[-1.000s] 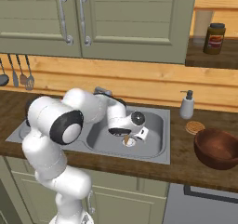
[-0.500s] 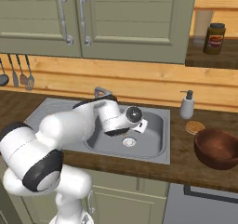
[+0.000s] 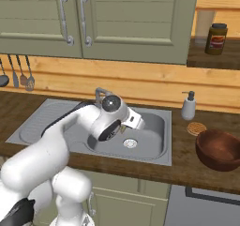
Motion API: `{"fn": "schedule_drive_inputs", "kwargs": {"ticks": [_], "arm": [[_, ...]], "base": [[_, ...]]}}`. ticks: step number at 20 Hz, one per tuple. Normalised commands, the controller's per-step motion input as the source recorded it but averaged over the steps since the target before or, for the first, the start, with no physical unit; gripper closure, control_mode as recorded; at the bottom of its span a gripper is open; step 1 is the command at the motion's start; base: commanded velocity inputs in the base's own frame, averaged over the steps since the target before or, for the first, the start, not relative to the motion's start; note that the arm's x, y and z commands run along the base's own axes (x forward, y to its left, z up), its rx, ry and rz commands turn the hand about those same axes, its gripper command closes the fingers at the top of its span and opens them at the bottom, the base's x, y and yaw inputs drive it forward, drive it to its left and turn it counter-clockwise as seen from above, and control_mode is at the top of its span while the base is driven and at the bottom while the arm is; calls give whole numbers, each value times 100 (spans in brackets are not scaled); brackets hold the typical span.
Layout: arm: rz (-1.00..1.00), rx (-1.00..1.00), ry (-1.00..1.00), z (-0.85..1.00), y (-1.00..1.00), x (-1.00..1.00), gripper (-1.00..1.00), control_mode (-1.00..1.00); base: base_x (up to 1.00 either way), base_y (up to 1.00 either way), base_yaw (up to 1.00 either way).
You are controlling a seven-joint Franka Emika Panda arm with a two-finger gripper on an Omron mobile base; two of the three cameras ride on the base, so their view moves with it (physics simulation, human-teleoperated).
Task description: Pick the sweet potato from the sink and place it in the bowl. Then pick the bowl and place it in the microwave. Then close the microwave door and press the start button.
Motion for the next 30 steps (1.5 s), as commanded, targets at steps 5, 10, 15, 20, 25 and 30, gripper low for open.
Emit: {"fn": "schedule_drive_inputs", "kwargs": {"ticks": [5, 10, 15, 20, 25, 30], "arm": [[-5, 0, 13, 45, -54, -36, 100, -100], [-3, -1, 12, 28, -61, -27, 100, -100], [-10, -5, 14, 14, -58, -1, 100, -100], [-6, -2, 11, 4, -61, 0, 100, -100], [-3, 0, 1, 0, -57, 0, 100, -100], [-2, 0, 0, -2, -61, 0, 100, -100]], "base": [[0, 0, 0], [0, 0, 0], [0, 0, 0], [0, 0, 0], [0, 0, 0], [0, 0, 0]]}}
